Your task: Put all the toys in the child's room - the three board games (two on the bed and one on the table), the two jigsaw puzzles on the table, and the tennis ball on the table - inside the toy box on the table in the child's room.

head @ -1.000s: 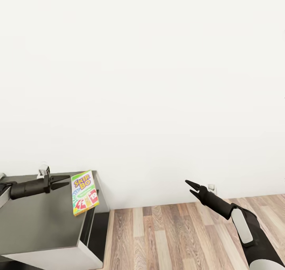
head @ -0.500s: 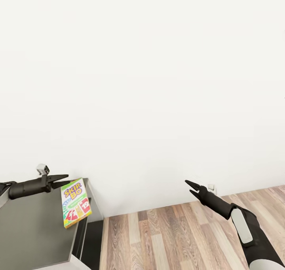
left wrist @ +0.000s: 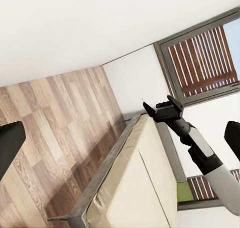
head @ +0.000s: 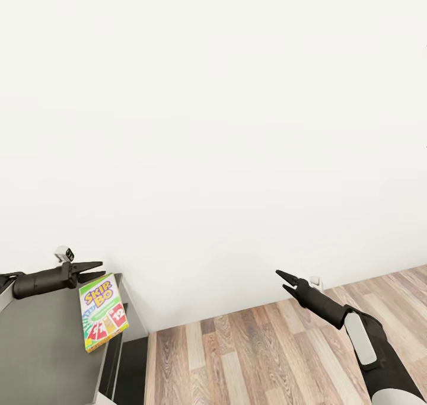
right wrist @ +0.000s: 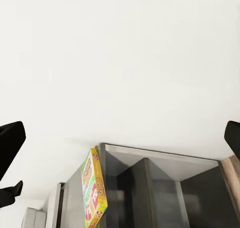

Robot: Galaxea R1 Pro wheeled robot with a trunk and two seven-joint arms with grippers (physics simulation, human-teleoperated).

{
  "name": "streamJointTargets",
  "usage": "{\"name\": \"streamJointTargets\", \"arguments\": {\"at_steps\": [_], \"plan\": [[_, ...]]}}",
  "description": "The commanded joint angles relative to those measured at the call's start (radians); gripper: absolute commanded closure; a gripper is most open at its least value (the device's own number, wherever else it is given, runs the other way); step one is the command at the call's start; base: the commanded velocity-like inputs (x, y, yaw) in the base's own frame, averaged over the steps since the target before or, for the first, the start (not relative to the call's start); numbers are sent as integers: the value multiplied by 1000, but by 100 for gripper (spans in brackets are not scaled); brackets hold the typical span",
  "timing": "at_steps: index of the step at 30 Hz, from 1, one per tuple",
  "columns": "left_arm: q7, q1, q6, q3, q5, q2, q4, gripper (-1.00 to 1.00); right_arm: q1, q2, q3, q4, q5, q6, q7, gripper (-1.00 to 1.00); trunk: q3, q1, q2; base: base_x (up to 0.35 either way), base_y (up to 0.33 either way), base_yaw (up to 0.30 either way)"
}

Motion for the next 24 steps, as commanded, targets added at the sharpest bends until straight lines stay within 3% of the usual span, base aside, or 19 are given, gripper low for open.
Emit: {"name": "streamJointTargets", "arguments": {"at_steps": [1, 10, 15, 19, 24], "plan": [[-4, -1, 11, -7, 5, 1, 0, -100, -1, 0, -1, 0, -2, 6, 2, -100, -2, 1, -2, 0, -4, -7], [-3, -1, 13, -7, 5, 1, 0, -100, -1, 1, 57, -2, 0, 6, 1, -100, -2, 1, -2, -102, -1, -2], [-2, -1, 12, -7, 6, 1, 0, -100, -10, 6, 129, 1, -2, 15, -42, -100, -2, 1, -2, -41, 0, 0], [-4, -1, 12, -7, 7, 4, 0, -100, -36, 48, 204, 2, -13, 62, -182, -100, -2, 1, -2, -7, 0, 0], [-3, -1, 11, -7, 7, 3, 0, -100, -73, 115, 229, 6, -13, 130, -300, -100, -2, 1, -2, -2, 0, 0]]}}
